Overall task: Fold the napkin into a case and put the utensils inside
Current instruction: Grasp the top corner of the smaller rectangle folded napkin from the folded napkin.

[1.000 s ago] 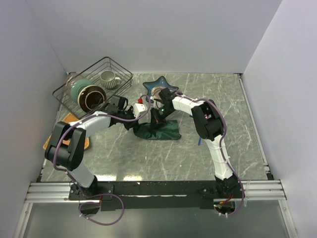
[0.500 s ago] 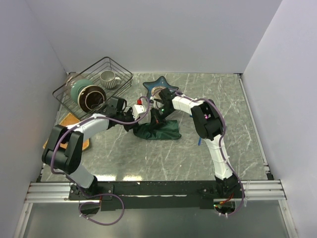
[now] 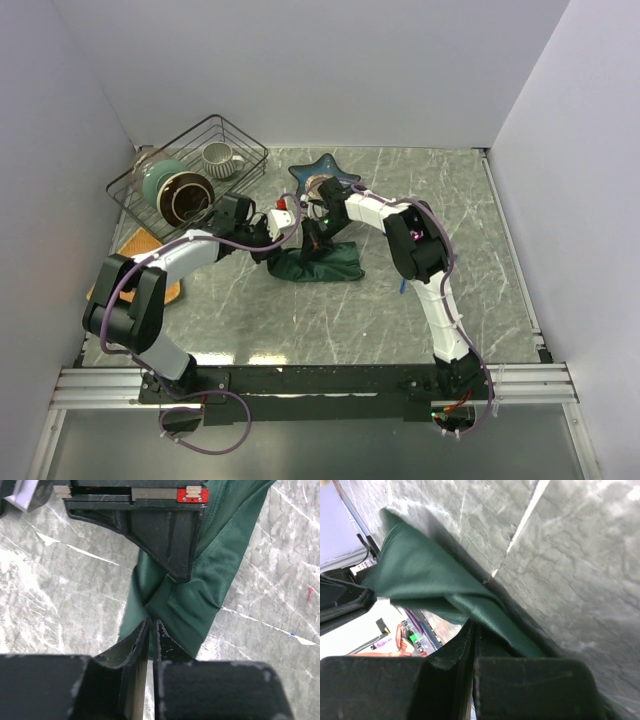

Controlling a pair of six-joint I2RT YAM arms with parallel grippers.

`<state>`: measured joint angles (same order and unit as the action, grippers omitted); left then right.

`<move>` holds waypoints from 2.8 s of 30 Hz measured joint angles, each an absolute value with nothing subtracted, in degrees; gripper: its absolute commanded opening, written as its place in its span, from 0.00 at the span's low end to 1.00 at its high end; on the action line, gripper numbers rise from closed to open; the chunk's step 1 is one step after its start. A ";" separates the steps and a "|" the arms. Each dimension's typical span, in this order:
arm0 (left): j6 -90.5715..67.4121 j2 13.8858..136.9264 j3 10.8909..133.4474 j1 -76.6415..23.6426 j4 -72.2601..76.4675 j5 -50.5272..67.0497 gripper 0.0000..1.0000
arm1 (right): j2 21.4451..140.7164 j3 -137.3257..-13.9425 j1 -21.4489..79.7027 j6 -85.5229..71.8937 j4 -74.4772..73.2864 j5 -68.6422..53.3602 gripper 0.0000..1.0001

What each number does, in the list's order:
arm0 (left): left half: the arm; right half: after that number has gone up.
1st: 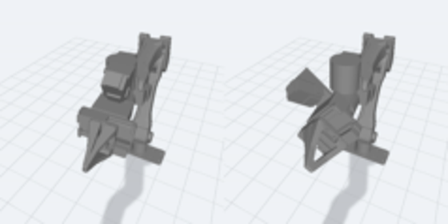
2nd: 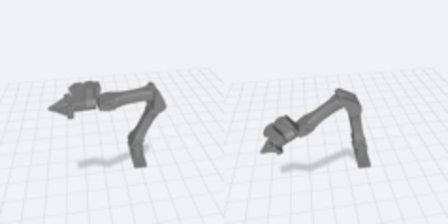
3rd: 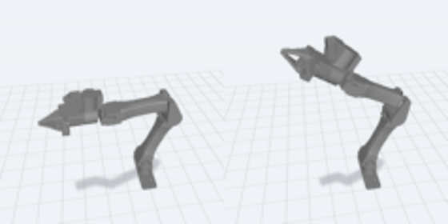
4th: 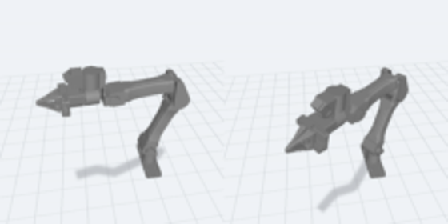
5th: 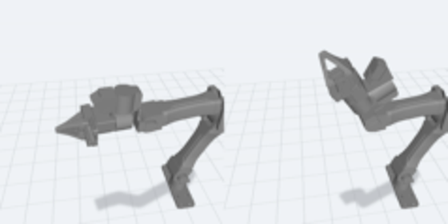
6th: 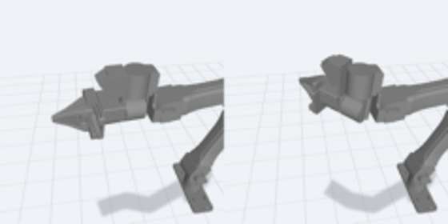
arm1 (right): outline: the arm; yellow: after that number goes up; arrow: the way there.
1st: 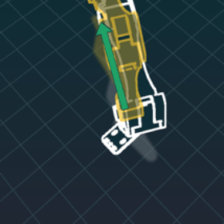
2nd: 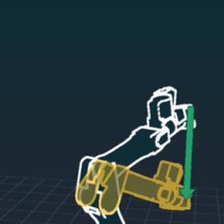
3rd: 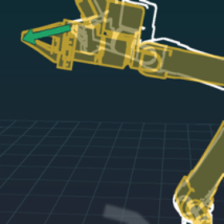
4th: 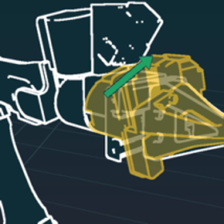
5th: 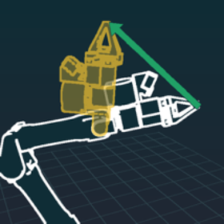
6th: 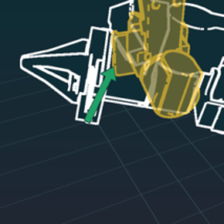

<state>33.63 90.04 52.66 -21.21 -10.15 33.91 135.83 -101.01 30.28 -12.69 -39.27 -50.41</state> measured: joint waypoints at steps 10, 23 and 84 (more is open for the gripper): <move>34.54 91.02 52.66 -22.92 -11.00 33.06 0.39 | 135.90 -101.23 30.68 -12.51 -39.27 -50.24 0.00; 33.12 98.24 54.15 -26.37 -10.35 26.46 0.32 | 135.90 -101.25 30.74 -12.47 -39.24 -50.22 0.00; 29.50 99.24 54.98 -26.44 -8.49 20.95 0.20 | 136.14 -104.07 32.84 -11.60 -36.77 -51.35 0.24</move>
